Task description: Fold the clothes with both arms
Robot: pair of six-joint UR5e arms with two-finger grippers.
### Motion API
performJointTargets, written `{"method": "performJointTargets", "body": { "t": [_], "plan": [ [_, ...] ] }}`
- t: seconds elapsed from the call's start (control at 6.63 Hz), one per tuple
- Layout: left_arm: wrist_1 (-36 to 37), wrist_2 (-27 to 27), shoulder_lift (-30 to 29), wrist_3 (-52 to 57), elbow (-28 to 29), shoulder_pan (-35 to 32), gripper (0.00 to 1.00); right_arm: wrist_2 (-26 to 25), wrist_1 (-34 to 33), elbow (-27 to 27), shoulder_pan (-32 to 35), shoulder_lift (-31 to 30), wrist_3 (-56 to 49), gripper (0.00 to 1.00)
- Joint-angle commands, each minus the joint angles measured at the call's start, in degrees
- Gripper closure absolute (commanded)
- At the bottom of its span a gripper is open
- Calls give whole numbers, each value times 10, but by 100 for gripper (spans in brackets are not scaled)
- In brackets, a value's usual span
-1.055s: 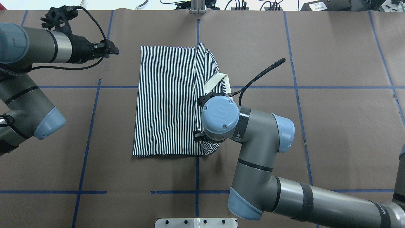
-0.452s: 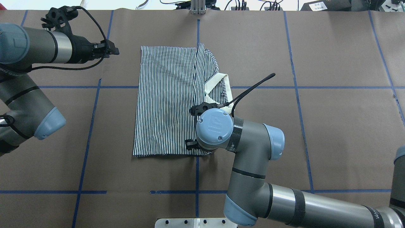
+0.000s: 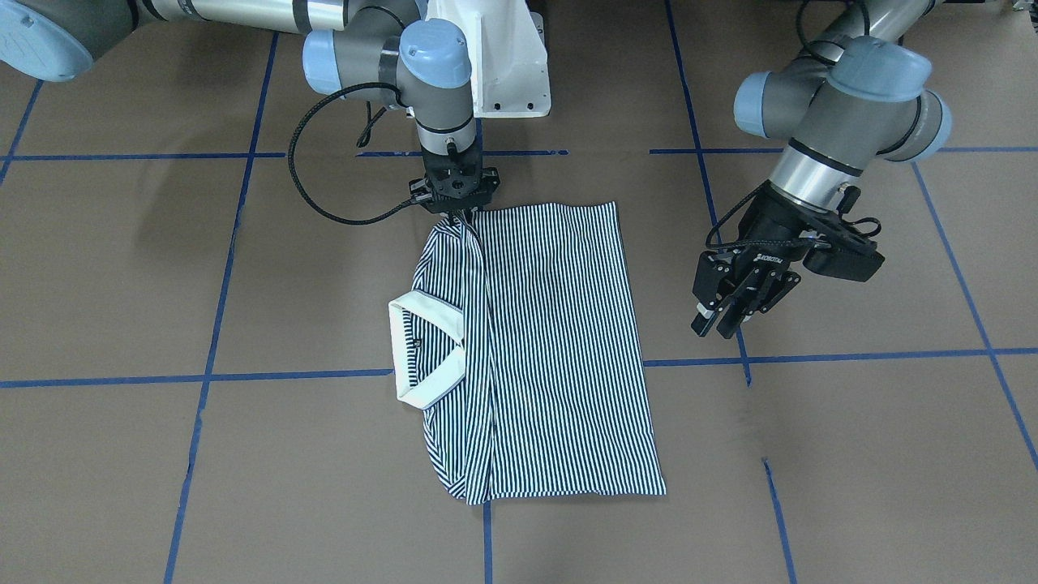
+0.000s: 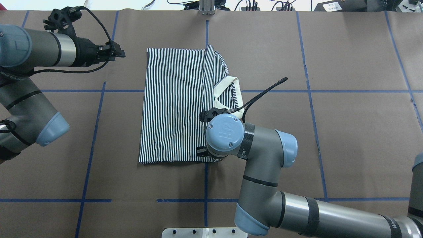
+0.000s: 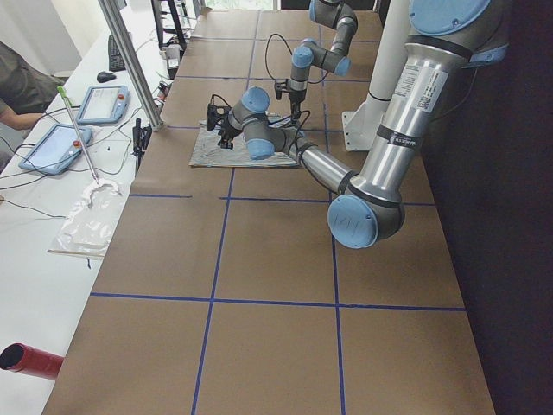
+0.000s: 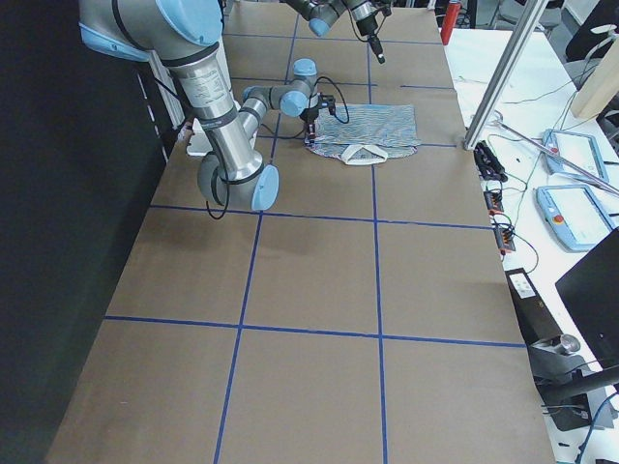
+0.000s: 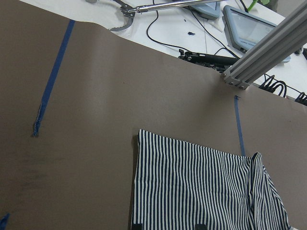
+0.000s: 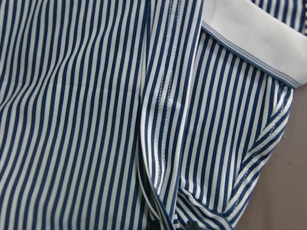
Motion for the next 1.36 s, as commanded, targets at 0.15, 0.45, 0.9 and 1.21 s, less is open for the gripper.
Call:
{"method": "performJointTargets", "body": {
  "t": [0.15,0.45,0.9,1.21],
  "plan": [
    [0,0,0,-1,0,1,53,39,1,18,29,-4,-10,100],
    [0,0,0,-2,0,1,53,44,1,65,33,-63,-10,100],
    [-1,0,-1,-5,0,2,53,21,1,64,13,-73,0,65],
    [-1,0,-1,-5,2,2,53,23,1,65,27,-79,-8,18]
  ]
}}
